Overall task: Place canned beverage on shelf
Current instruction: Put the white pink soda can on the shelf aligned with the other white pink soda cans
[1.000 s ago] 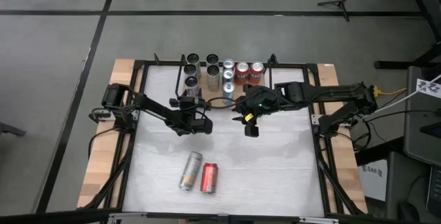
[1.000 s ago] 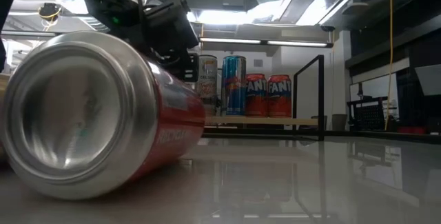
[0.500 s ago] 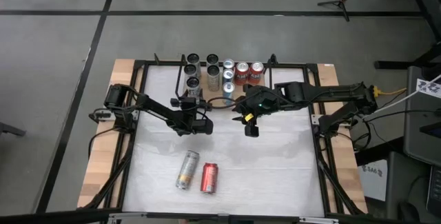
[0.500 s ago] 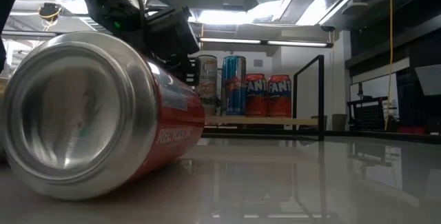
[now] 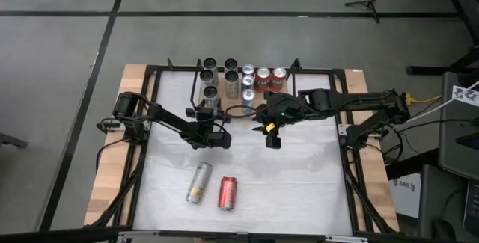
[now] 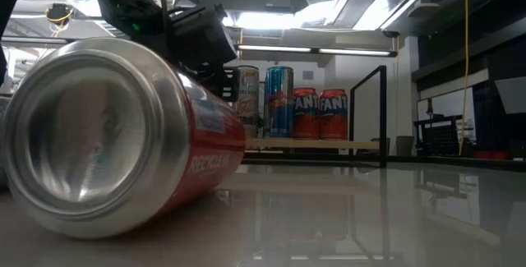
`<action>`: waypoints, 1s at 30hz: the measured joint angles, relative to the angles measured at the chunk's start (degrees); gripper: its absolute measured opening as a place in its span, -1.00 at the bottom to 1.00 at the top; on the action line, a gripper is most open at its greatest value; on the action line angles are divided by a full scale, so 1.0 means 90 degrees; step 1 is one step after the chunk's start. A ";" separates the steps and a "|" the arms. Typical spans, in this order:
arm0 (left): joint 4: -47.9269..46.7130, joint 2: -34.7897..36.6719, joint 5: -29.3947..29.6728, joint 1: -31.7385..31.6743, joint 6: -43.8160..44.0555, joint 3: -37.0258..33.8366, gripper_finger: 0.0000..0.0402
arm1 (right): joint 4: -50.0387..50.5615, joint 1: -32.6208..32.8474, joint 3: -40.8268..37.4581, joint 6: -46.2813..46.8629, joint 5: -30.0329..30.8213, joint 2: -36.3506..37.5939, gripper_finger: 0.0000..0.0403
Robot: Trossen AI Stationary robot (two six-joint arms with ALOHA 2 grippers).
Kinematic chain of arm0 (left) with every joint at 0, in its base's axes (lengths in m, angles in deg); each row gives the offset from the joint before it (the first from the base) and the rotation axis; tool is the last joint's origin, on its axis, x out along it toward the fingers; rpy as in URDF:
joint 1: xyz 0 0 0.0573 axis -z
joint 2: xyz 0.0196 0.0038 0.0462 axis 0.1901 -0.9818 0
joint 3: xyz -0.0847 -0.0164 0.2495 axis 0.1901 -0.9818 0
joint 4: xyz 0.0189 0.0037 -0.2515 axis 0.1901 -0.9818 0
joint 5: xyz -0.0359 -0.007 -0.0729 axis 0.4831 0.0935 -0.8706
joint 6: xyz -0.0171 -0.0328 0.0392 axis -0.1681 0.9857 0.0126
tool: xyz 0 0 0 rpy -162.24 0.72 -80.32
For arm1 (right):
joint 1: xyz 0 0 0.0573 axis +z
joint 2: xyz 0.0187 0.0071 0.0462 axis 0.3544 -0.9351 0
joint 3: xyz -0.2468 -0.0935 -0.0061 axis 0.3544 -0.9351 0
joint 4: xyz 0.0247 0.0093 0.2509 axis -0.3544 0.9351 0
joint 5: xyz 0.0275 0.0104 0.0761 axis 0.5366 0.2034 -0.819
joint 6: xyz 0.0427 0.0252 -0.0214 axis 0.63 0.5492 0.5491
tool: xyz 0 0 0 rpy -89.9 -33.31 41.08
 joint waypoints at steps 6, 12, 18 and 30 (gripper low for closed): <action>0.0002 -0.0002 0.0015 -0.0004 0.0007 0.0000 0.24 | 0.0001 -0.0002 0.0000 0.0000 0.0002 0.0000 -0.27; -0.0001 -0.0002 0.0024 -0.0004 0.0012 -0.0005 0.24 | 0.0000 0.0000 0.0000 0.0000 0.0002 0.0000 -0.27; -0.0001 -0.0005 0.0033 -0.0004 0.0015 -0.0007 0.24 | 0.0002 0.0000 0.0000 0.0000 0.0000 0.0000 -0.27; -0.0015 -0.0022 -0.0225 -0.0034 0.0028 -0.0024 0.56 | 0.0005 -0.0001 0.0000 0.0000 0.0002 0.0000 -0.27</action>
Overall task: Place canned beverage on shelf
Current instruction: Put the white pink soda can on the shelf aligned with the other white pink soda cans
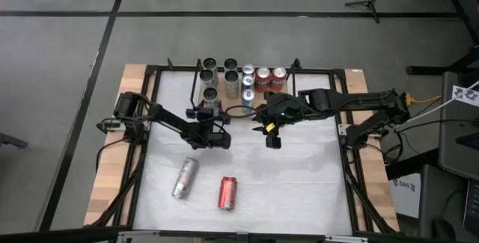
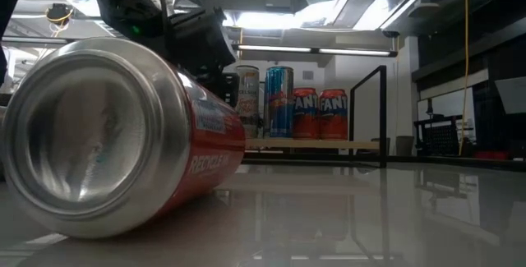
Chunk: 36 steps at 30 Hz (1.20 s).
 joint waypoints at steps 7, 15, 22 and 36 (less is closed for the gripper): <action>0.0007 0.0002 -0.0078 -0.0070 -0.0011 0.0002 0.59 | 0.0000 -0.0001 0.0000 0.0000 -0.0002 0.0000 -0.27; 0.0011 0.0033 -0.0047 -0.0012 -0.0915 0.0010 0.59 | 0.0000 -0.0001 0.0000 0.0001 -0.0001 0.0000 -0.27; 0.0096 0.0248 -0.0021 0.0147 -0.1241 0.0015 0.59 | -0.0003 0.0000 0.0000 0.0002 -0.0002 -0.0002 -0.27; 0.0109 0.0380 0.0382 0.0137 -0.1732 0.0017 0.59 | -0.0002 -0.0001 0.0000 0.0000 -0.0002 -0.0001 -0.27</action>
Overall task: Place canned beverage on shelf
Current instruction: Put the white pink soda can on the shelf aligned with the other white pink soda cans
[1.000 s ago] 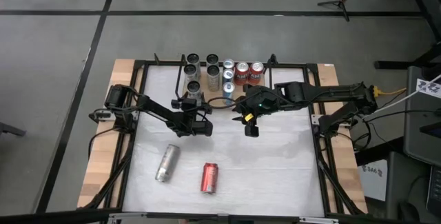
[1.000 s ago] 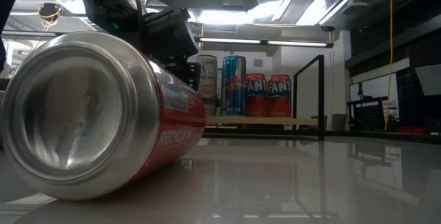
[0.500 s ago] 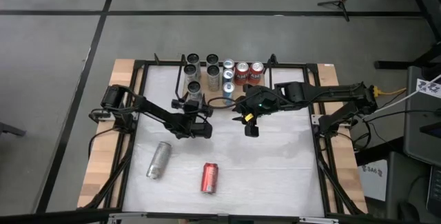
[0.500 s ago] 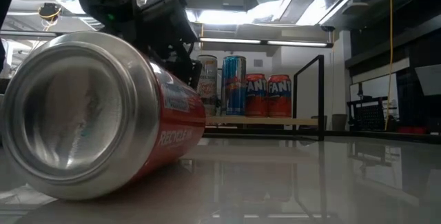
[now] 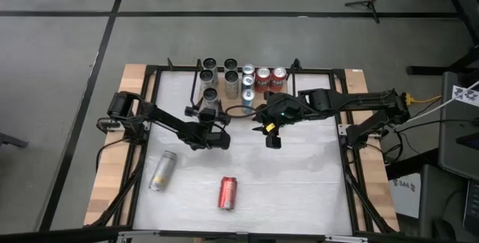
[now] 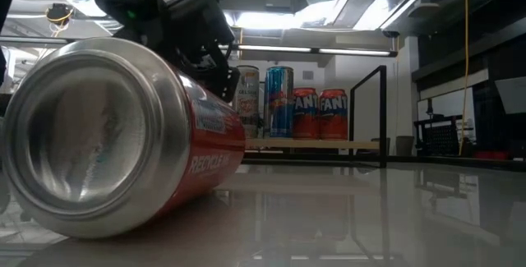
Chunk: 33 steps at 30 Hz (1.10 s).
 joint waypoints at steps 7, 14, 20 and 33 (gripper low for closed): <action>0.0007 0.0074 0.0026 -0.0041 -0.0122 0.0002 0.59 | 0.0000 0.0000 0.0000 0.0002 0.0002 -0.0001 -0.27; 0.0007 0.0074 0.0024 -0.0307 -0.0120 0.0002 0.59 | 0.0000 0.0000 -0.0002 0.0002 0.0000 -0.0002 -0.27; 0.0021 0.0073 0.0001 -0.0408 -0.0120 0.0010 0.59 | 0.0000 0.0002 -0.0002 0.0002 0.0000 -0.0002 -0.27; 0.0043 0.0242 0.0013 -0.0372 -0.0564 0.0008 0.59 | 0.0004 0.0002 -0.0002 0.0002 0.0000 -0.0002 -0.27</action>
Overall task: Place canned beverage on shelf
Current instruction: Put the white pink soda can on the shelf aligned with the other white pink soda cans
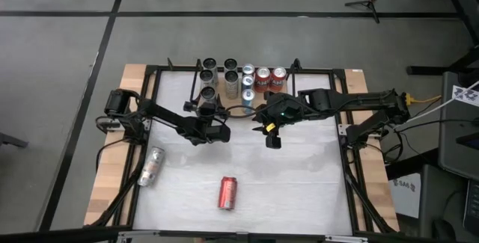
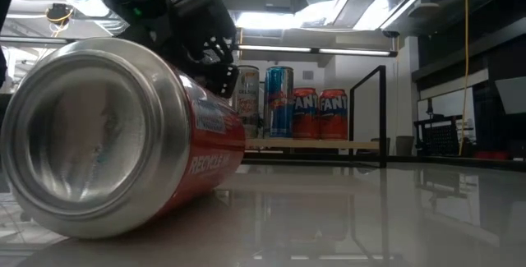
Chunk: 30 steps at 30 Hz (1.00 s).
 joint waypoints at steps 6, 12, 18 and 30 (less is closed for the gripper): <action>0.0008 0.0275 -0.0028 0.0000 -0.0386 -0.0001 0.59 | -0.0001 0.0000 0.0000 0.0000 0.0000 0.0000 -0.27; -0.0028 0.0483 -0.0009 -0.0002 -0.0397 -0.0001 0.59 | -0.0001 -0.0002 0.0000 0.0000 0.0000 0.0000 -0.27; -0.0017 0.0566 0.0009 -0.0087 -0.0448 -0.0001 0.59 | -0.0001 -0.0002 0.0000 0.0001 0.0000 0.0000 -0.27; -0.0026 0.0566 0.0035 -0.0174 -0.0562 0.0105 0.59 | -0.0001 -0.0001 0.0000 0.0002 0.0000 0.0000 -0.27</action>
